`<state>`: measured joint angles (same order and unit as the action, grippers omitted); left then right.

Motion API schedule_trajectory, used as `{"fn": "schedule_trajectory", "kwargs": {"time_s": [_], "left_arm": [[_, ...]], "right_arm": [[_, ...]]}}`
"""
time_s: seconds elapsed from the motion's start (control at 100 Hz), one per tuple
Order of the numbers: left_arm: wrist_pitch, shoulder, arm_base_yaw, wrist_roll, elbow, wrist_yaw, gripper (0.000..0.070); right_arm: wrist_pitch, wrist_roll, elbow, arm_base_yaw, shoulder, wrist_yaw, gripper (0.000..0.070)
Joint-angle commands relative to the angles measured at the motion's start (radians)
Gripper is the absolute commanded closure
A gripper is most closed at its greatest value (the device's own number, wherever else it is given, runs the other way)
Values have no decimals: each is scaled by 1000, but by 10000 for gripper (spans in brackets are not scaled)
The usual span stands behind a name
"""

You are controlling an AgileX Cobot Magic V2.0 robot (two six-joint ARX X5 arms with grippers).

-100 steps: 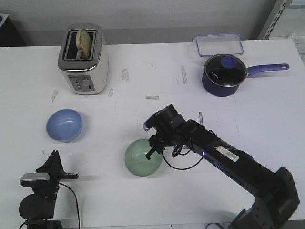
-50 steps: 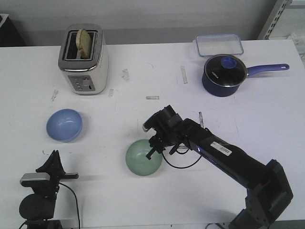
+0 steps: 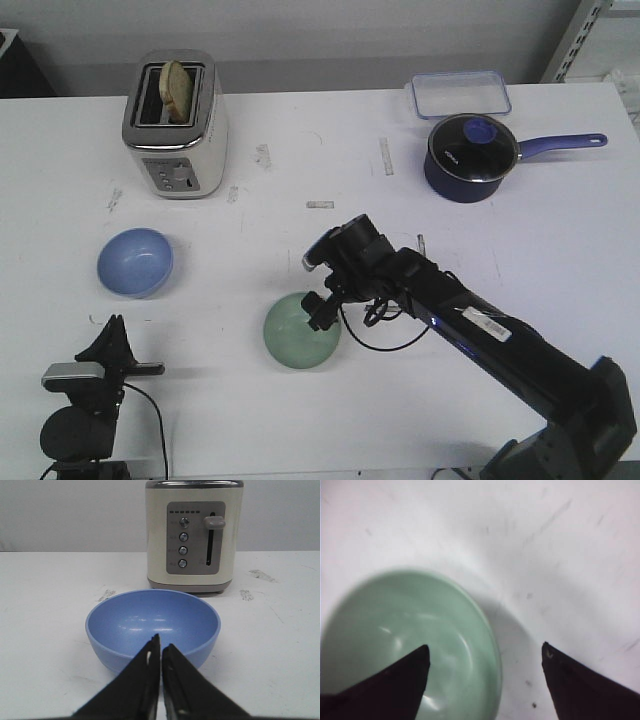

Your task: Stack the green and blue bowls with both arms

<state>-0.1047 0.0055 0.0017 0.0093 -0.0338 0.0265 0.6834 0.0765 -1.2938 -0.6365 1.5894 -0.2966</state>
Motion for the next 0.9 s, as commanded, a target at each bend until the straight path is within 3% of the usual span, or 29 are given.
{"fn": "schedule_trajectory", "kwargs": {"time_s": [0.0, 0.11, 0.25, 0.46, 0.61, 0.89], "left_arm": [[-15, -2, 1, 2, 21, 0, 698], [-16, -2, 1, 2, 21, 0, 698], [-16, -2, 1, 2, 21, 0, 698], [-16, -2, 1, 2, 21, 0, 698], [-16, -2, 1, 2, 21, 0, 698], [-16, -2, 1, 2, 21, 0, 698]], "right_arm": [[-12, 11, -48, 3, -39, 15, 217], [-40, 11, -67, 32, -124, 46, 339], [-71, 10, -67, 104, -246, 114, 700], [-39, 10, -57, 260, -393, 268, 700], [-64, 10, 60, 401, -505, 271, 700], [-245, -32, 505, 546, -811, 271, 700]]}}
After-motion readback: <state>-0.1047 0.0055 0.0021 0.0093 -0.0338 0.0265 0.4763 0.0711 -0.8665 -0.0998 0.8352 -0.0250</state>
